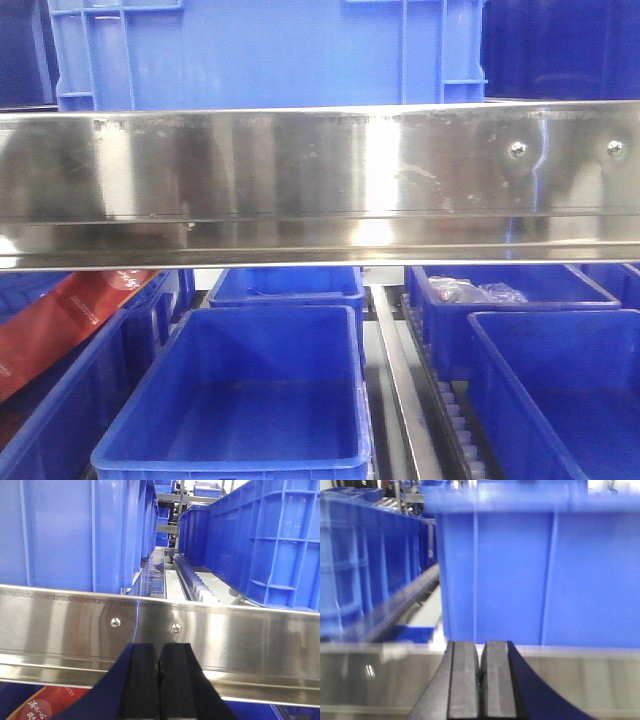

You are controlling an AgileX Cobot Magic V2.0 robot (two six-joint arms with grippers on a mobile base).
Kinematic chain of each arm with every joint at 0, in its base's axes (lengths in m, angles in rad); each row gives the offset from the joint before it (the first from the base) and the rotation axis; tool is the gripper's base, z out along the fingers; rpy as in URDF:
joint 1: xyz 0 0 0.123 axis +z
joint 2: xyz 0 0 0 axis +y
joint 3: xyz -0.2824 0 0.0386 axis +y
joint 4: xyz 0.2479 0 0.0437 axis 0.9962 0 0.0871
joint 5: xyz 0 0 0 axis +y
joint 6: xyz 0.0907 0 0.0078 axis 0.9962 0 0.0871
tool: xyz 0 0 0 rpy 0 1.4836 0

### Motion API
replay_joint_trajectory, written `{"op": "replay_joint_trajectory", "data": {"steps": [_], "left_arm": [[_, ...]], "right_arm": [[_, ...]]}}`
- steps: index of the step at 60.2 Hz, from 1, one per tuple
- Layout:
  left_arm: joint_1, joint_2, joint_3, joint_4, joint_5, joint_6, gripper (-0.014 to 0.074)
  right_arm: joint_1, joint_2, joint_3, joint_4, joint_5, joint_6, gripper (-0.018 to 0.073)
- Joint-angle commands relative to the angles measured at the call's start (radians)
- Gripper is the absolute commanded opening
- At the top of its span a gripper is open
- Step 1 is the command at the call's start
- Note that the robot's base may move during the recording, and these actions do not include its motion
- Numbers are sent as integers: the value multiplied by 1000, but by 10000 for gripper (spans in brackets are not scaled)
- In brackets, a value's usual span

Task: Place cylindrical capacitor in blue bin on shelf

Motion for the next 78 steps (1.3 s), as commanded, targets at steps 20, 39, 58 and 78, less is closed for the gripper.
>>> {"op": "replay_joint_trajectory", "data": {"steps": [20, 39, 58, 78], "left_arm": [[1, -5, -2, -5, -17, -6, -111], [1, -5, -2, -5, -17, -6, -111], [1, -5, -2, -5, -17, -6, -111], [1, -5, -2, -5, -17, -6, -111]], "right_arm": [[-7, -102, 126, 7, -47, 1, -82], [-7, -102, 126, 7, -53, 1, -82], [-7, -102, 126, 7, -53, 1, -82], [-7, -102, 126, 7, -53, 1, -82]]}}
